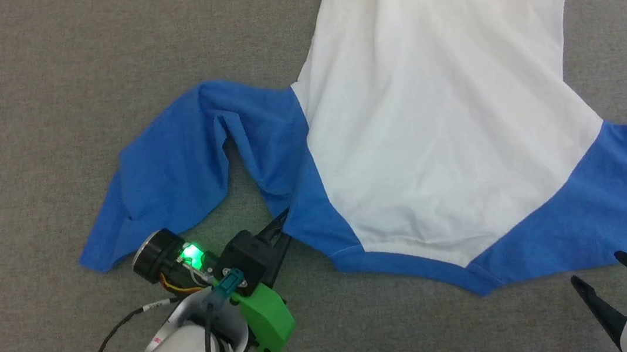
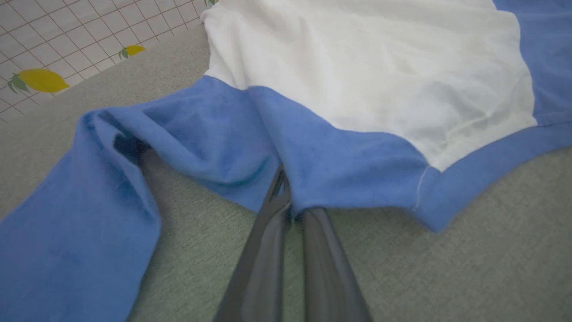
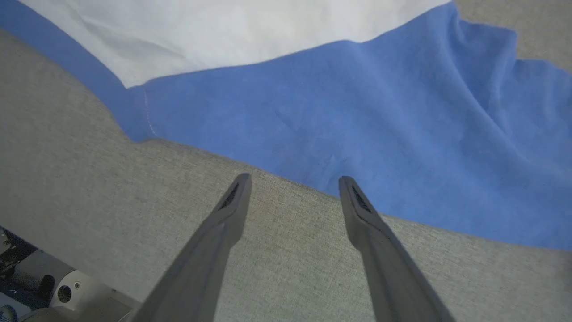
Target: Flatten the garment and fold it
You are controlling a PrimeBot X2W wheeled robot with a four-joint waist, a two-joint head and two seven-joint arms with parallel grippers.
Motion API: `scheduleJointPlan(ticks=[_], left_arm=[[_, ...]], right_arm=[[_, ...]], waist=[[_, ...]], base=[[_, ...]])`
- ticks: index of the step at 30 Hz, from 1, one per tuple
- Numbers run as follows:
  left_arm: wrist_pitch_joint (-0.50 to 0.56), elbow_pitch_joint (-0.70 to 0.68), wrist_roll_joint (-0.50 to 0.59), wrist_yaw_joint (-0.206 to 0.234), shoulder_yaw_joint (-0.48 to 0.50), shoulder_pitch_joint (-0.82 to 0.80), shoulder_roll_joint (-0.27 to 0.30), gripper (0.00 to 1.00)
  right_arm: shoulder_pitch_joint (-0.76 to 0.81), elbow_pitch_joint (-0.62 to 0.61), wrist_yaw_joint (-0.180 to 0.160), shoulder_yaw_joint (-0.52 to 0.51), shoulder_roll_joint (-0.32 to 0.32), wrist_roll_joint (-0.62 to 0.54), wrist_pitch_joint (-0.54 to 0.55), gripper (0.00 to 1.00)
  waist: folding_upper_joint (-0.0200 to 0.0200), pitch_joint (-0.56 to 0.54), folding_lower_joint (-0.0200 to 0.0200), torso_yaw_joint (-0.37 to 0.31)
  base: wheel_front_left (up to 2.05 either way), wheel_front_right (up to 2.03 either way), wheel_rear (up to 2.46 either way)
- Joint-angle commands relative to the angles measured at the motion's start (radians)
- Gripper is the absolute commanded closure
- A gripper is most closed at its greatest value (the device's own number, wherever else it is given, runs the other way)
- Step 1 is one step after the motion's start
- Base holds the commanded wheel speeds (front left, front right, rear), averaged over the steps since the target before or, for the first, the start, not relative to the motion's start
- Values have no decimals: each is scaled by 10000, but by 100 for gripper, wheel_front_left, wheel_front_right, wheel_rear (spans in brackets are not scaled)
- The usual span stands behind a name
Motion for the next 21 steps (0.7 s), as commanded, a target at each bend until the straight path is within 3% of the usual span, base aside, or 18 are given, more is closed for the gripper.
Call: scheduleJointPlan(ticks=[1, 10, 20, 21], left_arm=[[39, -62, -106, 72, 12, 24, 52, 100], [92, -267, -179, 142, -16, -92, -18, 100], [41, -242, -222, 134, -10, -319, -83, 100], [30, -224, -235, 131, -11, -334, -93, 100]], right_arm=[[-13, 99, -17, 18, -177, 10, 6, 0], [-193, 662, -17, 244, -1395, -50, 17, 0], [-1152, 1483, -17, 1532, -2357, -82, -270, 0], [-1280, 1618, -17, 1676, -2409, -77, -279, 34]], waist=[[0, 163, 0, 126], [0, 670, 0, 387], [0, 1050, 0, 585], [0, 1061, 0, 603]], base=[[0, 0, 0], [0, 0, 0], [0, 0, 0], [0, 0, 0]])
